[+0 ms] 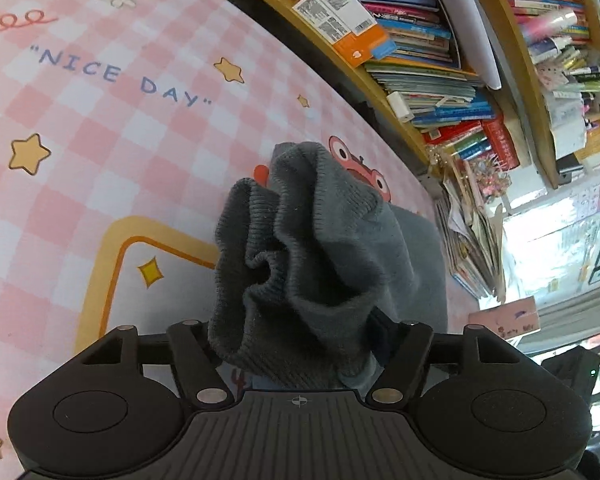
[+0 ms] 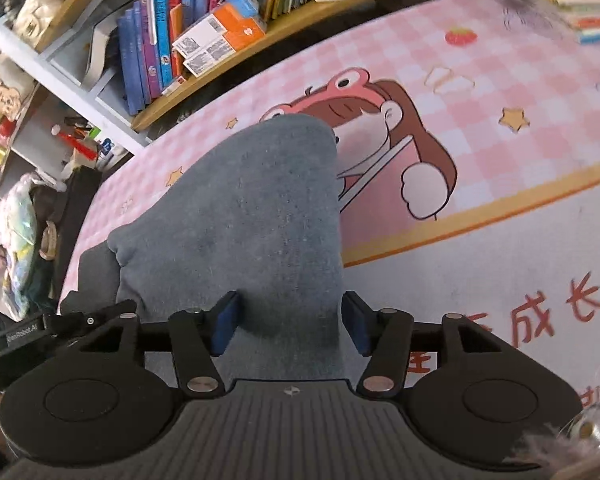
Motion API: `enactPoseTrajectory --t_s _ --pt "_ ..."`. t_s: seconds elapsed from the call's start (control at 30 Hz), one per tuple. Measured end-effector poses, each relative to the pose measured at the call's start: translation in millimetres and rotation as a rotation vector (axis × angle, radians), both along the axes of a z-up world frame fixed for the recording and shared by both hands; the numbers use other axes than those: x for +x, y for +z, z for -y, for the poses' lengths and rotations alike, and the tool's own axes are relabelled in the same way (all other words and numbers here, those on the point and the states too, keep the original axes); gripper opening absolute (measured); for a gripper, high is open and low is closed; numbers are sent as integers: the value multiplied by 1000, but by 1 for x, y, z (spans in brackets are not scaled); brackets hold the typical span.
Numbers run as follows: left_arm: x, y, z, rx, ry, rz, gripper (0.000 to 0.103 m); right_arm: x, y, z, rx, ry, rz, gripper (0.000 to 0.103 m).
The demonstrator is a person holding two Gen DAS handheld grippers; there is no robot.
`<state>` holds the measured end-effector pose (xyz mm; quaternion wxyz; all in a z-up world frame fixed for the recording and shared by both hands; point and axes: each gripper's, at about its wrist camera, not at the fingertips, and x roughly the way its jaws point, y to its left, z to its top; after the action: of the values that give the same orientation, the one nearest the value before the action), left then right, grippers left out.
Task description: Fold clothes
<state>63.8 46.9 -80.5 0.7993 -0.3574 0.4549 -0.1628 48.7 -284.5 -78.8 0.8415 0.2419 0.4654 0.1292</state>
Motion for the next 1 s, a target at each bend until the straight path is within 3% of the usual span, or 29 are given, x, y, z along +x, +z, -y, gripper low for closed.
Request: enactPoseTrajectory --t_s 0.07,0.17,0.5,0.73,1.0 --pt "0 0 1 -14 -12 10 46 1 1 -3 -2 15 6 36" --pt "1 11 4 19 -18 62 41 0 11 -5 -13 28 54 29" --pt "31 44 2 40 -19 167 40 28 39 -10 -35 46 183 28" --pt "70 60 -7 65 -12 238 40 72 48 -18 -48 76 256 28" --pt "124 59 -21 75 18 252 40 136 37 -28 -49 90 290 28"
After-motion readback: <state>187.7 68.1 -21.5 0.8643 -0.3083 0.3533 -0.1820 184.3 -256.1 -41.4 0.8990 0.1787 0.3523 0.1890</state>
